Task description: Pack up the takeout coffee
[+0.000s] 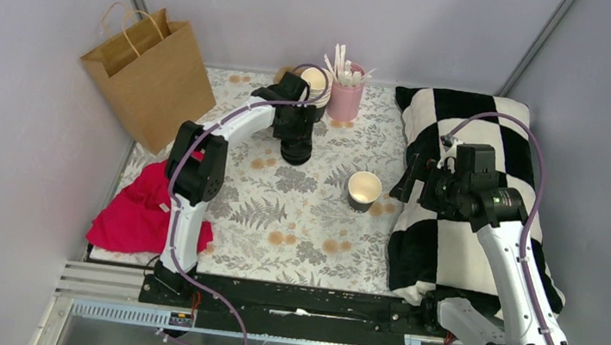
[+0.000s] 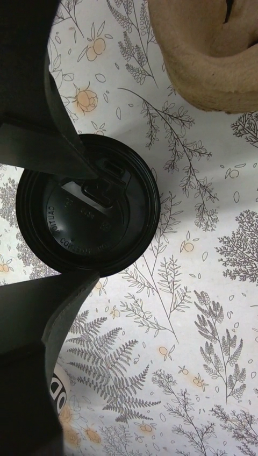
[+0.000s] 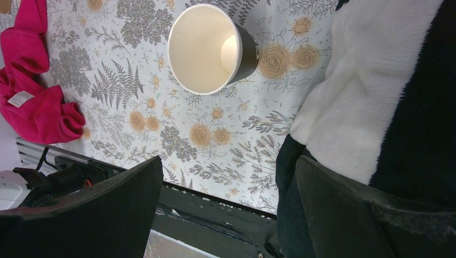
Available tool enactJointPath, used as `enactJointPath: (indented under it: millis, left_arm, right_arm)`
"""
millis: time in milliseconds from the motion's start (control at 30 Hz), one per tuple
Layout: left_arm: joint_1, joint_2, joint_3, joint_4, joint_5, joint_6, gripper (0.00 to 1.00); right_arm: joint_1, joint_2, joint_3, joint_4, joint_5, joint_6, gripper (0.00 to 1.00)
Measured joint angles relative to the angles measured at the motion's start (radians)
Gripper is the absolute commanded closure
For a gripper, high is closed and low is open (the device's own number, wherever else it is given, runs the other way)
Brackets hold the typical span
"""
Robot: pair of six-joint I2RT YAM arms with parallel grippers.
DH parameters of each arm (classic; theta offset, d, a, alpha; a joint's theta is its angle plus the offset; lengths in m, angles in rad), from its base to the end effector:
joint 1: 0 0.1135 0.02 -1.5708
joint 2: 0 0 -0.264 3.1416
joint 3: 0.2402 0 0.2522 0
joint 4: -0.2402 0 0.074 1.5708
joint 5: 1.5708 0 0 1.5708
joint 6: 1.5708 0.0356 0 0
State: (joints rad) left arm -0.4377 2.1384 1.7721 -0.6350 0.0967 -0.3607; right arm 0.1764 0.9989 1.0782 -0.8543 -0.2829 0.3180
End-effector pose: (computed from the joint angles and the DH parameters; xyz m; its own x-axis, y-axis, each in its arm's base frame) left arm 0.4253 -0.2028 0.2122 -0.8792 0.0236 -0.4758 0.1697 0.9488 -0.2664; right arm 0.1891 0.0438 0.3390 -0.7684 0.1680 -0.6175 -0.1312 0.9031 0.4089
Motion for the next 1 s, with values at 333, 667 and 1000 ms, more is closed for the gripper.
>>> enactJointPath:
  millis: [333,667,1000]
  left_arm:
    - [-0.009,-0.008,0.0,0.0,-0.019,-0.015,0.62]
    - [-0.031,-0.015,0.019,0.0,-0.011,-0.016,0.57]
    - [-0.05,-0.008,0.068,-0.021,0.008,-0.013,0.75]
  right_arm:
    - [0.0,0.0,0.0,0.002,0.0,0.0,0.0]
    - [0.0,0.0,-0.001,0.008,-0.008,0.0,0.0]
    - [0.0,0.0,-0.008,0.011,-0.016,0.0,0.0]
